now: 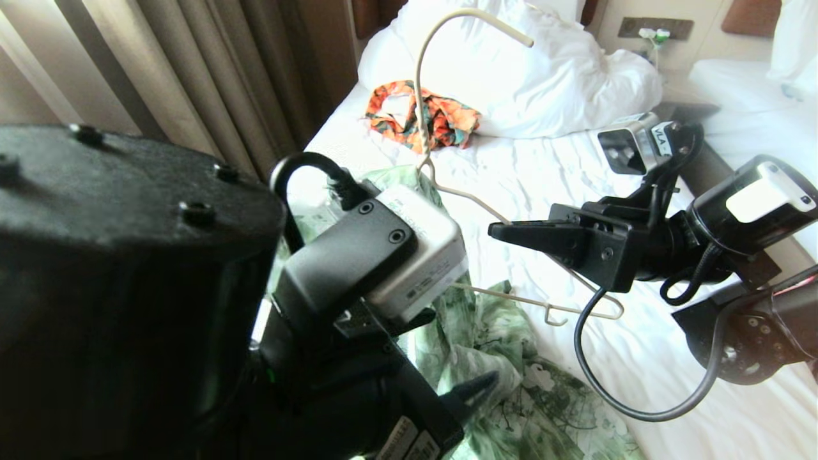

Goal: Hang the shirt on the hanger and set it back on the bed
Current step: Hook one side of the shirt onto the hanger

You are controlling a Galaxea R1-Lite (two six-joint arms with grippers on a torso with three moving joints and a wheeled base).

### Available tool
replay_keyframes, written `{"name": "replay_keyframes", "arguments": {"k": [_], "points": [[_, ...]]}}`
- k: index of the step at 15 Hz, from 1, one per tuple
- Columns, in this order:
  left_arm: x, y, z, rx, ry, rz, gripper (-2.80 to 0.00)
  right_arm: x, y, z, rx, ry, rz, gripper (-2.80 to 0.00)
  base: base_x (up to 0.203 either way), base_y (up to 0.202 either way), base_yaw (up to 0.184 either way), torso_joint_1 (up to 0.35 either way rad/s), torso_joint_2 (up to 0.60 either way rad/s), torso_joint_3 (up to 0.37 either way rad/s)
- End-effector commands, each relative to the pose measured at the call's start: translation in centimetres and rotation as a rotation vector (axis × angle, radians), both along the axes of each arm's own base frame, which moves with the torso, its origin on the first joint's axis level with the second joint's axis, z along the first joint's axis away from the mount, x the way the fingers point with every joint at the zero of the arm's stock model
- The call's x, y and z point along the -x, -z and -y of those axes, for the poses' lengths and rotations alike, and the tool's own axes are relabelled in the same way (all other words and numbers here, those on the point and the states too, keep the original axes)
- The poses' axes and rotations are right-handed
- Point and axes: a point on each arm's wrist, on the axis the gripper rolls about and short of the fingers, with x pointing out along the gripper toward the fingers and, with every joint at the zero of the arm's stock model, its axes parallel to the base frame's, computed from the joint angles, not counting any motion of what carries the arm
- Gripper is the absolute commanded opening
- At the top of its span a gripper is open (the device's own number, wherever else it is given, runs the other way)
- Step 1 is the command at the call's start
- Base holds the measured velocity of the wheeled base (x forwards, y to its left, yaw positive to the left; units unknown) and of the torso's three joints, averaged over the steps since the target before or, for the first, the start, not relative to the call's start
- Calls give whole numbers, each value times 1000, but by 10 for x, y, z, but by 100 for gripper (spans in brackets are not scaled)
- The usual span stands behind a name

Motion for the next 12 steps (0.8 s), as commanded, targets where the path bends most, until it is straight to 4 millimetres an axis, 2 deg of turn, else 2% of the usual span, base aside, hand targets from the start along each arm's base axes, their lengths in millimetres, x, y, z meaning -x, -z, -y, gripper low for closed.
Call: {"name": "replay_keyframes", "arguments": {"k": [1,3,6,9,10,12], "points": [[0,-7,-10,28,-15,12,-280,1,-2,-1,-1,-10,7,-280,0,0,0,0,0,0],[1,-15,-23,59,-35,27,-280,1,-4,0,-4,-10,5,-280,0,0,0,0,0,0],[3,-29,-55,121,-87,61,-280,2,-5,0,-5,-13,-3,-280,0,0,0,0,0,0],[-10,-38,-80,145,-185,93,-280,2,-7,-1,-8,-18,-2,-280,0,0,0,0,0,0],[-16,-41,-89,146,-204,110,0,2,-7,-1,-7,-21,-14,-280,0,0,0,0,0,0],[-24,-50,-110,151,-174,151,0,1,-9,-1,-10,-23,-16,-280,0,0,0,0,0,0]]}}
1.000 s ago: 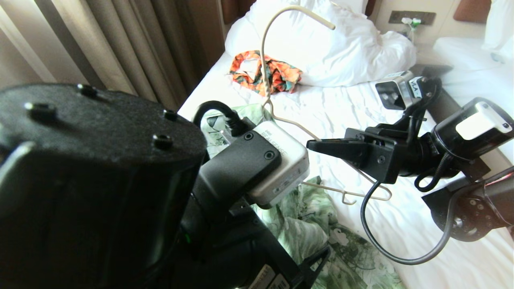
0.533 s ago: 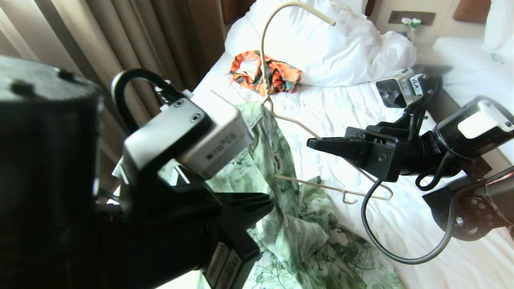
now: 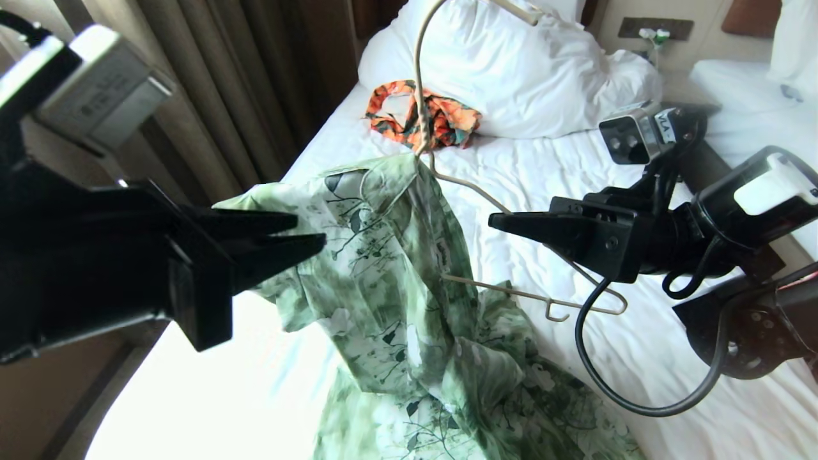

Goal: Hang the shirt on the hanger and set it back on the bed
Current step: Hook one side of the shirt onto the hanger

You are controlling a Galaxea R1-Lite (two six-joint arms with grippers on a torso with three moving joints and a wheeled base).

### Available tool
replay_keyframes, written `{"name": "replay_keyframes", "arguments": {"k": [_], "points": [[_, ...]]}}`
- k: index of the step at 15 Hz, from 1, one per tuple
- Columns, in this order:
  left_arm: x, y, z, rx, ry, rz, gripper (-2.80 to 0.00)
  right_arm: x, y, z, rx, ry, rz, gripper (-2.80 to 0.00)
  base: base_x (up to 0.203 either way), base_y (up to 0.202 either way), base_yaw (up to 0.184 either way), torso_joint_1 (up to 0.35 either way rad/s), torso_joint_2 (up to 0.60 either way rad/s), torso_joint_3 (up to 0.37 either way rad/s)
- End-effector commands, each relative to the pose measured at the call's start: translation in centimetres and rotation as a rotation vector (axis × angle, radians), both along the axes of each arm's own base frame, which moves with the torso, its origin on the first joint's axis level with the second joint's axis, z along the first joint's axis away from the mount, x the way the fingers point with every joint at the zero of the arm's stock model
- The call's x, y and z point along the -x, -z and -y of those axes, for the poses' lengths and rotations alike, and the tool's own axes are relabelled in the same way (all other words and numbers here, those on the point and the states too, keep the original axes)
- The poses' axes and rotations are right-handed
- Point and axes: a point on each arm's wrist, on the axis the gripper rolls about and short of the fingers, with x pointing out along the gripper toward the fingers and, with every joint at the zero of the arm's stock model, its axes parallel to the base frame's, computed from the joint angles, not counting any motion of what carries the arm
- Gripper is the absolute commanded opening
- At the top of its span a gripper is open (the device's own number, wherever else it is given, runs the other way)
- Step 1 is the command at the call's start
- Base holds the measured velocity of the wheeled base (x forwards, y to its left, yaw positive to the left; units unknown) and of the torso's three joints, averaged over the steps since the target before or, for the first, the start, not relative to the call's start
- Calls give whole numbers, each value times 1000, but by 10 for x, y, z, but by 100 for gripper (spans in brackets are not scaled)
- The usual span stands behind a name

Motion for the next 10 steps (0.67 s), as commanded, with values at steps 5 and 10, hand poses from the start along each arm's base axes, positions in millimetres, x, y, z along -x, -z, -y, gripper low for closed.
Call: {"name": "replay_keyframes", "arguments": {"k": [5,10], "points": [[-12,-34,-33,-7,103,87,0,-1,-2,0,-1,-7,-2,-280,0,0,0,0,0,0],[-40,-26,-12,-90,214,12,0,0,-1,-2,0,-17,-4,-280,0,0,0,0,0,0]]}}
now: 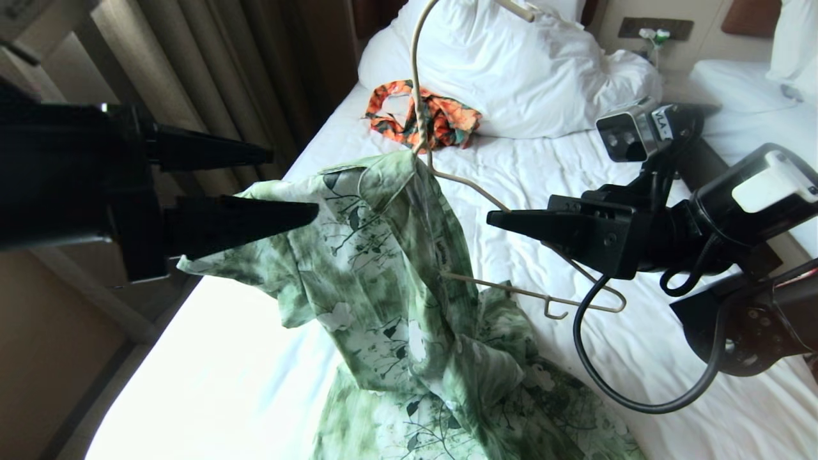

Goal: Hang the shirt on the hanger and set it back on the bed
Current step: Hook one side of the shirt onto the hanger, then hook the other side of the shirt onto the hanger

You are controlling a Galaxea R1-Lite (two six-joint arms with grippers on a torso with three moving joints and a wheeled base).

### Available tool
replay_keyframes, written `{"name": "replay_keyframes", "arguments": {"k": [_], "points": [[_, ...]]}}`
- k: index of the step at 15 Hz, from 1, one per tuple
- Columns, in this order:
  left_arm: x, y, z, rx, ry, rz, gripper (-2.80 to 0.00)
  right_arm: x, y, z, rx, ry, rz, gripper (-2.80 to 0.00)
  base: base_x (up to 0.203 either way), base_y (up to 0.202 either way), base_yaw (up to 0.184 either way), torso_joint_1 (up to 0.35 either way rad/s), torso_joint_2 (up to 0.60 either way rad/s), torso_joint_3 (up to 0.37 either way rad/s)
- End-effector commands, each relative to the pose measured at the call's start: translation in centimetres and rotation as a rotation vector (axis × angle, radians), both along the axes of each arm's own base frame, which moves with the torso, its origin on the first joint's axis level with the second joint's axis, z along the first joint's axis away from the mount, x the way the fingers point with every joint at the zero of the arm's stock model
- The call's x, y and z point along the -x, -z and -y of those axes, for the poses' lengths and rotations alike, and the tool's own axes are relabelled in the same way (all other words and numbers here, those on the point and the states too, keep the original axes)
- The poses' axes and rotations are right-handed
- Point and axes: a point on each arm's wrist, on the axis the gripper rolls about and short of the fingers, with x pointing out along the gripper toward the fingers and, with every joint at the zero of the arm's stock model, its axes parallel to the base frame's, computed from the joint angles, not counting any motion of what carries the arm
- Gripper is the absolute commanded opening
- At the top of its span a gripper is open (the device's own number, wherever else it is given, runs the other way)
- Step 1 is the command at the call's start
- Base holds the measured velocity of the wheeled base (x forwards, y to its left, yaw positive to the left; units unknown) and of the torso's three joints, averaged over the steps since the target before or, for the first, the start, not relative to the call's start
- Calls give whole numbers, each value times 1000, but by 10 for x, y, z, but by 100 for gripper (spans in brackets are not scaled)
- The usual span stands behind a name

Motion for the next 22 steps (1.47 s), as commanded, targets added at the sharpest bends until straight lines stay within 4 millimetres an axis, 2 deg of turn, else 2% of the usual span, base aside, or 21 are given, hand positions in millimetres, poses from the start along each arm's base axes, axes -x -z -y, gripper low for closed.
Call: {"name": "replay_keyframes", "arguments": {"k": [1,5,13,17,18,22], "points": [[-21,7,15,-33,15,-35,0,1,0,-1,3,-11,3,-280,0,0,0,0,0,0],[-45,2,31,-48,31,-13,0,1,0,0,4,-11,3,-280,0,0,0,0,0,0],[-65,25,46,-105,93,-72,0,2,-1,0,3,-14,5,-280,0,0,0,0,0,0],[-71,25,50,-106,91,-71,0,2,-1,0,2,-14,7,-280,0,0,0,0,0,0],[-71,25,50,-107,92,-69,-280,2,-1,0,2,-14,8,-280,0,0,0,0,0,0],[-70,25,49,-111,96,-64,-280,2,-1,0,2,-13,8,-280,0,0,0,0,0,0]]}}
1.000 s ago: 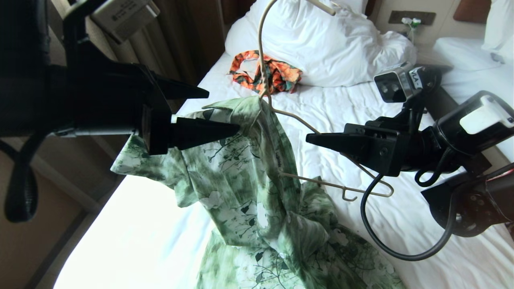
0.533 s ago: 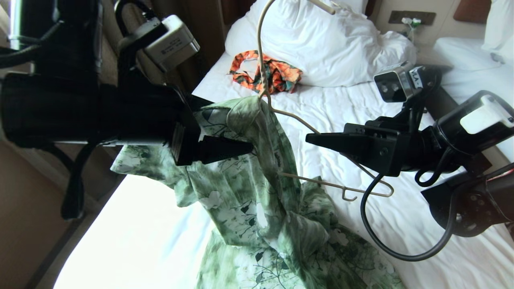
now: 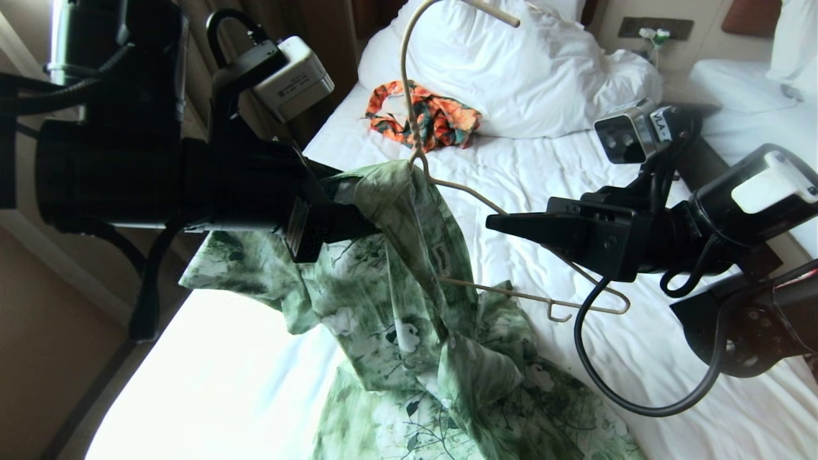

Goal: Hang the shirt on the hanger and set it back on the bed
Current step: Hook the other side of the shirt onto the hanger

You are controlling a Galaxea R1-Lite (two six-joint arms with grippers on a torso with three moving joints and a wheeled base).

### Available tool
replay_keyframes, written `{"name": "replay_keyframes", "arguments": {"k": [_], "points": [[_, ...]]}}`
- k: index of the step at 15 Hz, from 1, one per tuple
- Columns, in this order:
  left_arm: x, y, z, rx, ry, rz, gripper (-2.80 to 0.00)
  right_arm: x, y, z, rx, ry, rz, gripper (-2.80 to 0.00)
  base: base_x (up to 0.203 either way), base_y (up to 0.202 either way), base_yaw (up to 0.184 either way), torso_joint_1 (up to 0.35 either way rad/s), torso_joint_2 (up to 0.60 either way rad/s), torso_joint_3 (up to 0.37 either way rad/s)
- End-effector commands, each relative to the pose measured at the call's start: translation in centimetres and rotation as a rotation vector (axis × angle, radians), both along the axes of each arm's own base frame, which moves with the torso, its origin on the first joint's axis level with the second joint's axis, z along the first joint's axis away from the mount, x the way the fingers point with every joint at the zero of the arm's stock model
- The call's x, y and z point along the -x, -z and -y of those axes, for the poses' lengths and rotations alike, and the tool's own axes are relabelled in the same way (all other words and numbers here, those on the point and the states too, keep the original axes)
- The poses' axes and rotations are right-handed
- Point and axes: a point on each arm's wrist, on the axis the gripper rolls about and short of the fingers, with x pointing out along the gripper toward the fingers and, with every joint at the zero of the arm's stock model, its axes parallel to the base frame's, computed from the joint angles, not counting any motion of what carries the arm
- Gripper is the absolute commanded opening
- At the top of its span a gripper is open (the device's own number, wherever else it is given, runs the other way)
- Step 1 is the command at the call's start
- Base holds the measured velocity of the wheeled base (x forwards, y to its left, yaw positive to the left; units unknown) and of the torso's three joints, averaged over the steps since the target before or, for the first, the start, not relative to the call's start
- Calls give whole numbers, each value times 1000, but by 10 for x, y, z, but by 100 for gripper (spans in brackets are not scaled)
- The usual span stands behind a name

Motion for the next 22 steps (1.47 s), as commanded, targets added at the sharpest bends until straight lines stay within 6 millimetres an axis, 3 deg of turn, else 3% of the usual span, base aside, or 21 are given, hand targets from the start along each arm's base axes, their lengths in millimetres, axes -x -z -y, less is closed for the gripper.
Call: {"name": "replay_keyframes", "arguments": {"k": [1,14,15,22], "points": [[1,-1,-1,0,2,2,-280,0,-1,1,-2,-2,8,-280,0,0,0,0,0,0],[7,-8,-6,18,-8,30,-280,3,3,2,13,-16,147,-280,0,0,0,0,0,0],[8,-9,-6,18,-7,31,-280,3,3,2,22,-34,155,0,0,0,0,0,0,0],[10,-10,-7,26,1,24,-280,4,-5,10,11,-7,153,0,0,0,0,0,0,0]]}}
